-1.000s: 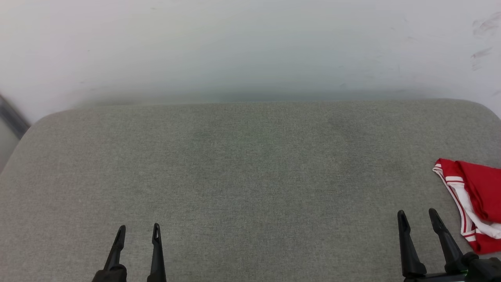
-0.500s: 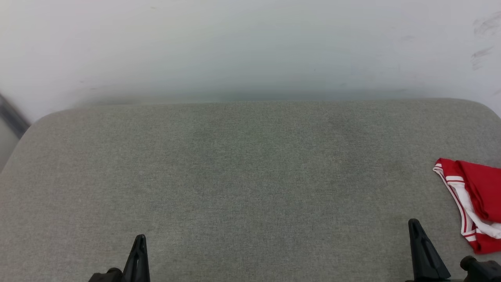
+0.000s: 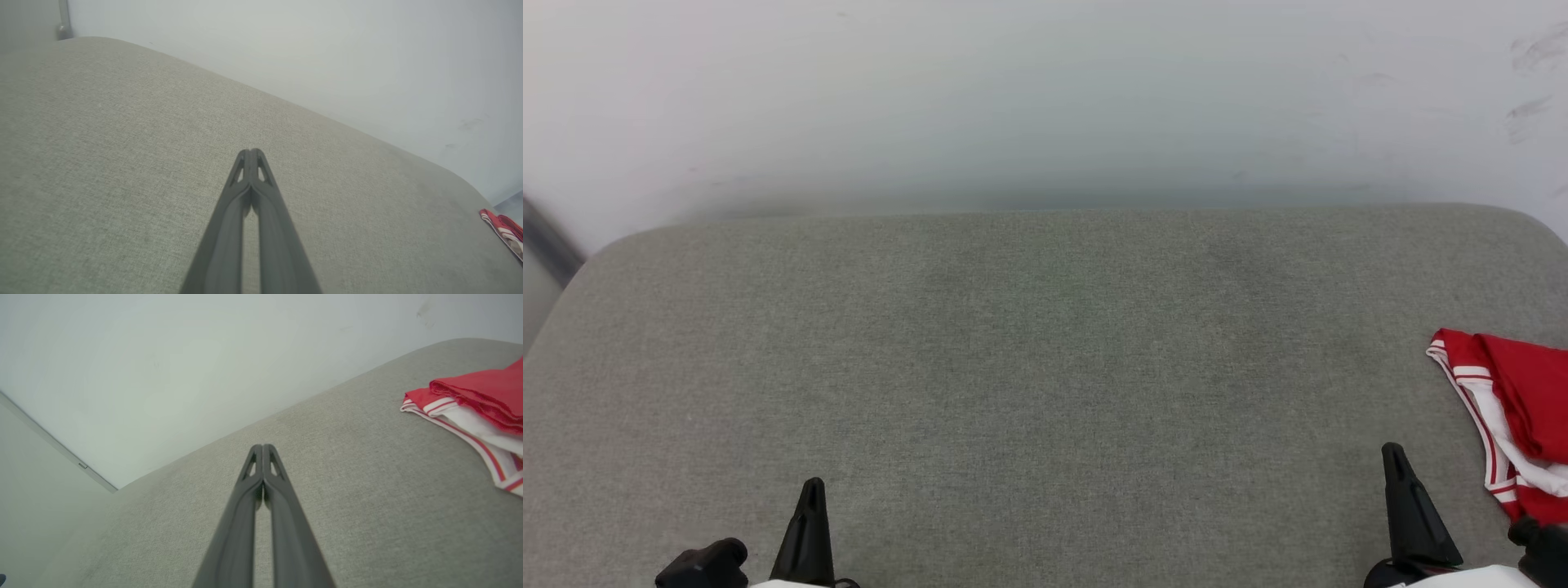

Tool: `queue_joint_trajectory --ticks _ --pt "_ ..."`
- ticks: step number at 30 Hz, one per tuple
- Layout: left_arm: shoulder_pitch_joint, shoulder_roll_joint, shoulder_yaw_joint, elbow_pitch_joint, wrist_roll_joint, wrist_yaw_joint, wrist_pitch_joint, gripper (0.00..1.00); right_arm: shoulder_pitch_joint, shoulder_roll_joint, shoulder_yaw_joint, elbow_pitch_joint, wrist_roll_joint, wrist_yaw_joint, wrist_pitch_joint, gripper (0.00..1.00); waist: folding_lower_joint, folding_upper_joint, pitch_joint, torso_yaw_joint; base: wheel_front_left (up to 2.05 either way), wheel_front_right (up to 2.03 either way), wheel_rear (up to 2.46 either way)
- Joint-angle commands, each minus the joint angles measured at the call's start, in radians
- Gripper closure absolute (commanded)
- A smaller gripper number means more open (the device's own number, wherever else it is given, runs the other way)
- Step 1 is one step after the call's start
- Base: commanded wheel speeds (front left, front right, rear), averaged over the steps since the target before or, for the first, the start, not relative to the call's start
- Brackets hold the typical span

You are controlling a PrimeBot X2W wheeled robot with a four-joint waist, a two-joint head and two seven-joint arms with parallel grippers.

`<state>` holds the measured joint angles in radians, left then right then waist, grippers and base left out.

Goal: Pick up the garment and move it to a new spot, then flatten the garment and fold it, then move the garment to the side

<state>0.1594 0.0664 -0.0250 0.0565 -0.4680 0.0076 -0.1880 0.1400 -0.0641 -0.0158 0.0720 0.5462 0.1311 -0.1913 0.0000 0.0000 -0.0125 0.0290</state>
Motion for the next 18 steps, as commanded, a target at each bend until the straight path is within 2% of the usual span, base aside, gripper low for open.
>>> queue_joint_trajectory --ticks 1,18 --pt "-0.025 0.009 0.003 -0.01 -0.028 -0.007 0.002 1.0 -0.029 -0.01 0.0 -0.007 0.029 0.0 0.004 1.0 0.0 0.0 0.0 0.0 0.0 0.0 0.0" --pt "-0.088 0.019 0.015 0.041 -0.326 -0.041 0.06 1.0 -0.085 -0.019 -0.006 0.036 0.305 0.0 0.064 1.0 0.0 0.0 0.003 -0.005 0.0 0.0 0.0"
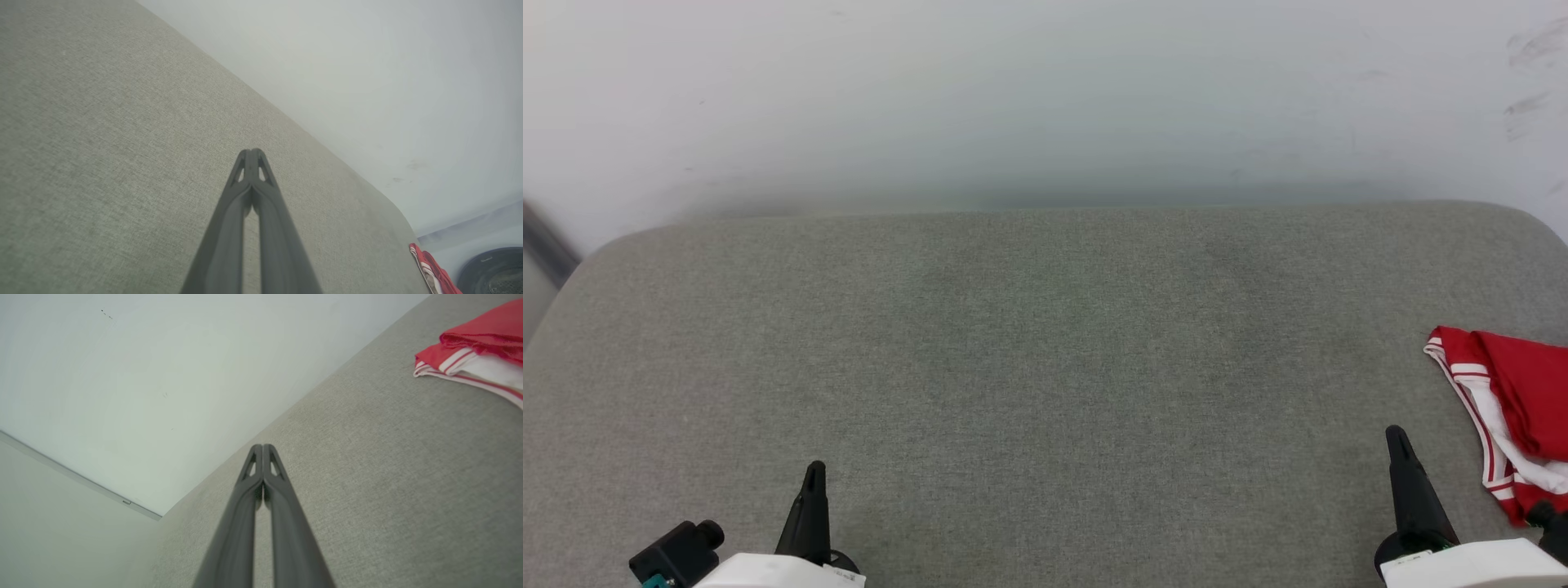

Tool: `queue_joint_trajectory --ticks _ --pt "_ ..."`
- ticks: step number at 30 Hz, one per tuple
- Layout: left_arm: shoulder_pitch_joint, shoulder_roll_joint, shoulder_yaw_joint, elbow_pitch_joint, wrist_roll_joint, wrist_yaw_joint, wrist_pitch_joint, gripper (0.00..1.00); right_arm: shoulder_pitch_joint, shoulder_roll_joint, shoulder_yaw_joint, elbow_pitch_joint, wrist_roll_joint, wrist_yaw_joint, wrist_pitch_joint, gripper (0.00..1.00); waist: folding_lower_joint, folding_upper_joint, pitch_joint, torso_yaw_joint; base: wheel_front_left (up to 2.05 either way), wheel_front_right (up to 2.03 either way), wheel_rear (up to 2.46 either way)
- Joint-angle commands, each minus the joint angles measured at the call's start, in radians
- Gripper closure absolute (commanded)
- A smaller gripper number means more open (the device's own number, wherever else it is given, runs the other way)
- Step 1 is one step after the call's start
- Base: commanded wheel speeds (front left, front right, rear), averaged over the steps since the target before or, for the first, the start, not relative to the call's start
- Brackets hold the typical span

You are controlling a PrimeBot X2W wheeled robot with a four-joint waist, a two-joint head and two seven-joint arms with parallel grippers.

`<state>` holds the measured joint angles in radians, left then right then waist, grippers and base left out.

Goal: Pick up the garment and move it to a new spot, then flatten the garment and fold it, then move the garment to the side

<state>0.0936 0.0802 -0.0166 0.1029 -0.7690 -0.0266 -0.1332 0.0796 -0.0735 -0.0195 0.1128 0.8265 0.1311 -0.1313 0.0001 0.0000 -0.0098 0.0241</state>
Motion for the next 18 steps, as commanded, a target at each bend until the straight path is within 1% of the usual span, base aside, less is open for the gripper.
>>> queue_joint_trajectory --ticks 1,18 --pt "-0.026 0.006 0.008 -0.003 -0.04 -0.009 0.008 1.0 -0.028 -0.01 -0.003 -0.003 0.039 0.0 0.007 1.0 -0.0001 0.0 0.0 0.0 0.0 0.0 0.0" --pt "-0.075 0.01 0.023 0.032 -0.267 -0.035 0.058 1.0 -0.072 -0.013 -0.012 0.031 0.249 0.0 0.059 1.0 -0.0001 0.0 0.003 -0.005 0.0 0.0 0.0"
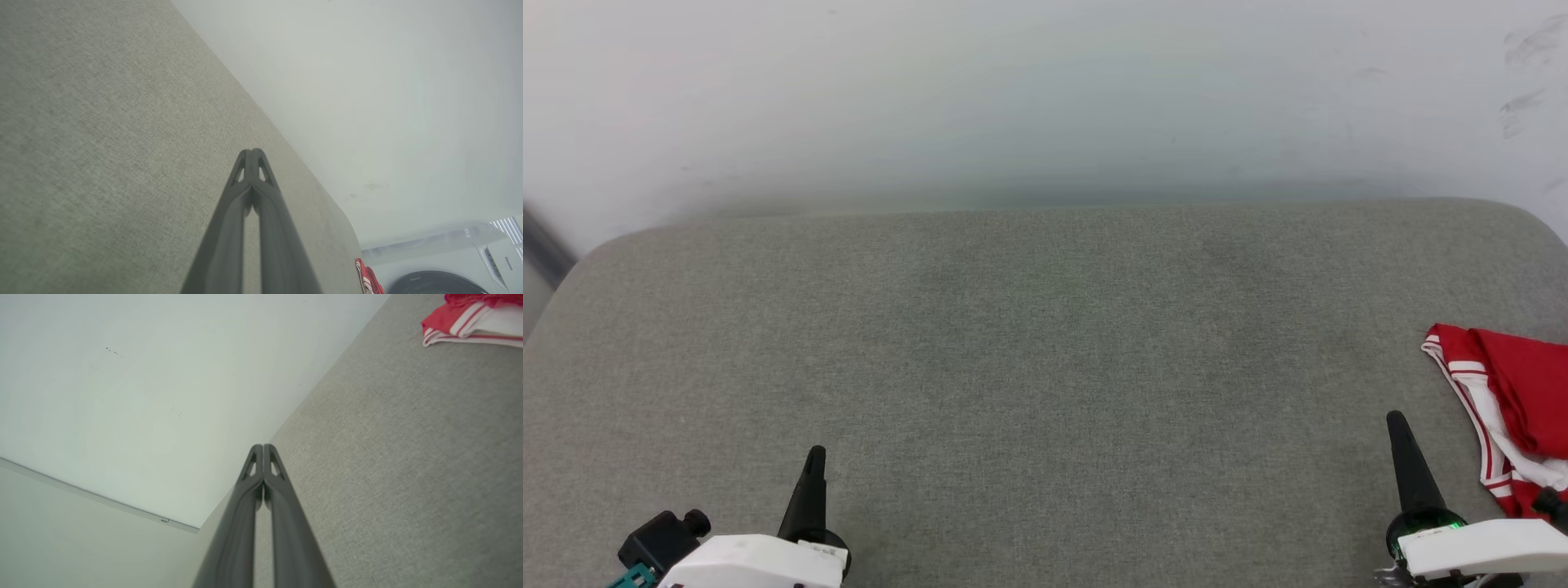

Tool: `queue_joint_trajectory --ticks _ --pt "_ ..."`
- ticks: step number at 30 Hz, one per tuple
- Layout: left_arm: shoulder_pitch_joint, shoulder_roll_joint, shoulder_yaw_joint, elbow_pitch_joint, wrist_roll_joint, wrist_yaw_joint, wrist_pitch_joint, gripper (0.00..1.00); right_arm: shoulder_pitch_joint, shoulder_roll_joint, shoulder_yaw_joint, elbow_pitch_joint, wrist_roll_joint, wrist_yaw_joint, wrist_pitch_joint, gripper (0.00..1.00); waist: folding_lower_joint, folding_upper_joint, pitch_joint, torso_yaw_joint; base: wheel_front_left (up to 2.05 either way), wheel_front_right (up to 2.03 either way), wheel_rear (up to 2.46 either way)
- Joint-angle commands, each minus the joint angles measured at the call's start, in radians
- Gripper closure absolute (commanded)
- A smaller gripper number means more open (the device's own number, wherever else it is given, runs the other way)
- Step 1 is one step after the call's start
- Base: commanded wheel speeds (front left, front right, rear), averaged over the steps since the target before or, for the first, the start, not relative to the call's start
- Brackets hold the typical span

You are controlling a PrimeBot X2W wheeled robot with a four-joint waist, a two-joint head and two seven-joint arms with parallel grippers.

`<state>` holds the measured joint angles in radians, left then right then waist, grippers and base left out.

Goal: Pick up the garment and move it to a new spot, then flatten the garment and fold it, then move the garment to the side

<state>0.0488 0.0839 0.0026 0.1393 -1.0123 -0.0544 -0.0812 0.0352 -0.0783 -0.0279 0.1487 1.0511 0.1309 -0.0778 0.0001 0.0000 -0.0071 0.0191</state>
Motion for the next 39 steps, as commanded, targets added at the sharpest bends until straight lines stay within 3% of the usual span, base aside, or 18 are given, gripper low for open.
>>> queue_joint_trajectory --ticks 1,39 --pt "-0.032 0.006 0.004 -0.002 -0.036 -0.009 0.008 1.0 -0.03 -0.008 -0.005 -0.003 0.036 0.0 0.008 1.0 -0.0001 0.0 0.0 0.0 0.0 0.0 0.0" --pt "-0.113 0.003 0.044 0.066 -0.42 -0.053 0.104 1.0 -0.106 -0.004 -0.031 0.06 0.392 0.0 0.106 1.0 -0.0001 0.0 0.006 -0.011 0.0 0.0 0.0"
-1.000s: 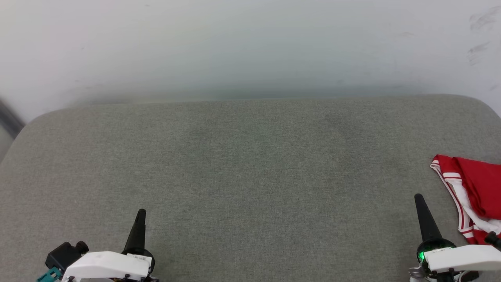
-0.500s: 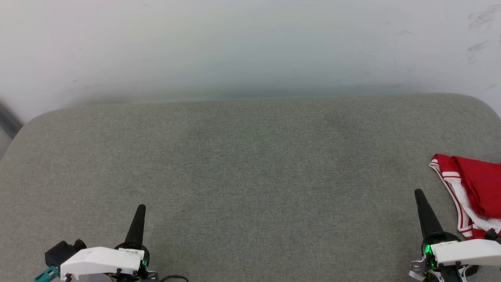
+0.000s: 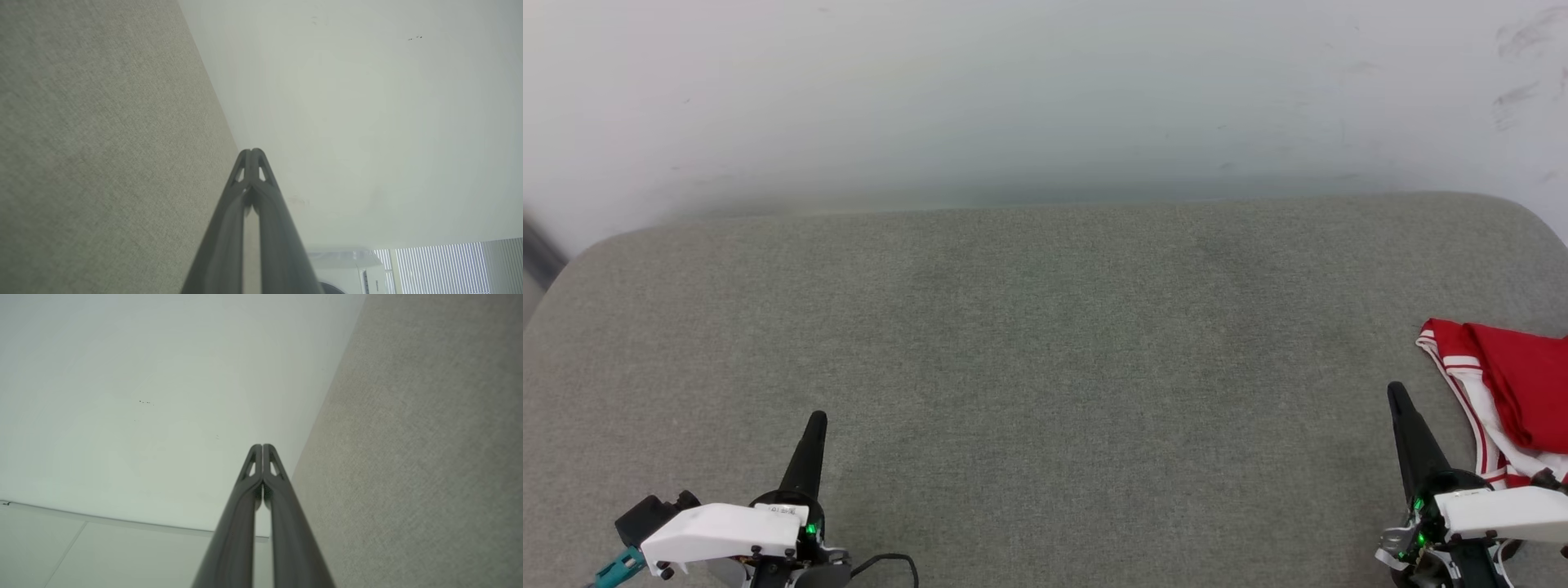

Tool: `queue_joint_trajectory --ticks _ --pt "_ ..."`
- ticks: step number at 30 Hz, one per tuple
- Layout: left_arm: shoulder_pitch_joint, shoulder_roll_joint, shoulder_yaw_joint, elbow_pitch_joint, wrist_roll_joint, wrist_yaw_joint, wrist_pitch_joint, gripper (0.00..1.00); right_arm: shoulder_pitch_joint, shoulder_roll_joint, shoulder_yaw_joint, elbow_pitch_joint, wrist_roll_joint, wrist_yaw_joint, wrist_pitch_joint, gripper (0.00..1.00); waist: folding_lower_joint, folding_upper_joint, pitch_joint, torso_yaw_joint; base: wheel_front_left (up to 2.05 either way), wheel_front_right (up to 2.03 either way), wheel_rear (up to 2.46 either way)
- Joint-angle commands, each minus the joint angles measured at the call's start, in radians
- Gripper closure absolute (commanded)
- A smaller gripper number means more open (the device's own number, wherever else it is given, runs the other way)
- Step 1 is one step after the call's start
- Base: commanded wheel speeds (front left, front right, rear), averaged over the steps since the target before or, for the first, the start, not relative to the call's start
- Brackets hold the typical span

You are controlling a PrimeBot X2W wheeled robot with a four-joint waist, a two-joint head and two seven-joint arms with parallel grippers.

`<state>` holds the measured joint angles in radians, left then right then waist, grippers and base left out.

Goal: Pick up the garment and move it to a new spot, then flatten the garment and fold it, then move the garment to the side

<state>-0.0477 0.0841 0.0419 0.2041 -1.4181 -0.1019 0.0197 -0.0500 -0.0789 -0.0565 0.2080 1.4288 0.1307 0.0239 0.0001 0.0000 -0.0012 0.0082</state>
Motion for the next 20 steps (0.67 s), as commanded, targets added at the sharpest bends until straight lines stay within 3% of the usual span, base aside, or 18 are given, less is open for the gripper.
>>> queue_joint_trajectory --ticks 1,20 --pt "-0.019 0.003 0.006 0.003 -0.022 -0.007 0.006 1.0 -0.022 -0.004 -0.004 0.002 0.021 0.0 0.005 1.0 -0.0001 0.0 0.0 0.0 0.0 0.0 0.0" --pt "-0.05 -0.002 0.023 0.03 -0.169 -0.025 0.047 1.0 -0.052 0.001 -0.017 0.027 0.158 0.0 0.048 1.0 -0.0001 0.0 0.003 -0.006 0.0 0.0 0.0"
